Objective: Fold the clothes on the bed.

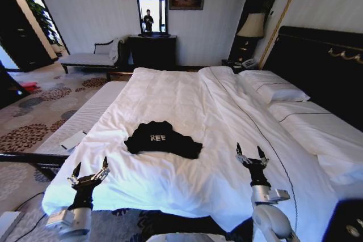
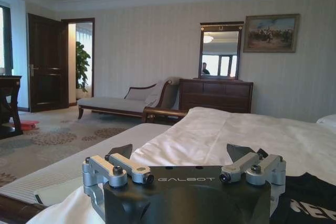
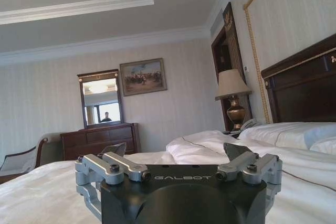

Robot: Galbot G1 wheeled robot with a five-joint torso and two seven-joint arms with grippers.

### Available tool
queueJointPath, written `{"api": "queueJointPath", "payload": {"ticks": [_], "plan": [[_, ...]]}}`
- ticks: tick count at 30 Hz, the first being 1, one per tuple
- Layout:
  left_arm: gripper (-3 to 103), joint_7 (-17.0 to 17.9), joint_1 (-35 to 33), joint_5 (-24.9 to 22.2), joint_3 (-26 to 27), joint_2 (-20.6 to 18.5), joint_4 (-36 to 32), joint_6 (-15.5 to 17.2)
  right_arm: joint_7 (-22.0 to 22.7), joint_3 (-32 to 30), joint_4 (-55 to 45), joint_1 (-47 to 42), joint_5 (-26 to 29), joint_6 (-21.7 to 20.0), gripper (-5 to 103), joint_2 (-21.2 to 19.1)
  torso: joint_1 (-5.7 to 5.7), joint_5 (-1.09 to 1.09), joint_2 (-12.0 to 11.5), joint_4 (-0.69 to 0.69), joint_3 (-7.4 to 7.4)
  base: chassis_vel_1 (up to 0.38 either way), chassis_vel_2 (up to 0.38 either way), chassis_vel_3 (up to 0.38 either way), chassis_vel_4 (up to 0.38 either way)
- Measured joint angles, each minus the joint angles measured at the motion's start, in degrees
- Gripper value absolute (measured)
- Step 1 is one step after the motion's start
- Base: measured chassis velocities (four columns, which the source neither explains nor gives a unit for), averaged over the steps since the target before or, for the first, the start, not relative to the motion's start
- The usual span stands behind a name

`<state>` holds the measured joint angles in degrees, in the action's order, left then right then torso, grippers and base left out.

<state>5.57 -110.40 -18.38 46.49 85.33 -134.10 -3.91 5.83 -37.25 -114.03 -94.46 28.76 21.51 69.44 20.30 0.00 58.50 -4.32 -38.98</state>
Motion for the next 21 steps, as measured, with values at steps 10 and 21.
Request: {"api": "queueJointPath", "payload": {"ticks": [10,21], "plan": [[100,0.02,0.04,0.11,-0.05,0.14,0.13,-0.01,0.07,0.14,0.57,0.29,-0.1,-0.01,100,0.14,0.0,-0.01,0.0,0.0,0.0,0.068,0.07,-0.067,-0.069],[100,0.02,-0.1,0.12,0.09,0.11,0.12,-0.41,0.32,0.08,0.48,0.14,-0.44,0.2,100,0.52,0.0,-0.01,0.0,0.0,0.0,0.044,0.044,-0.047,-0.048]]}}
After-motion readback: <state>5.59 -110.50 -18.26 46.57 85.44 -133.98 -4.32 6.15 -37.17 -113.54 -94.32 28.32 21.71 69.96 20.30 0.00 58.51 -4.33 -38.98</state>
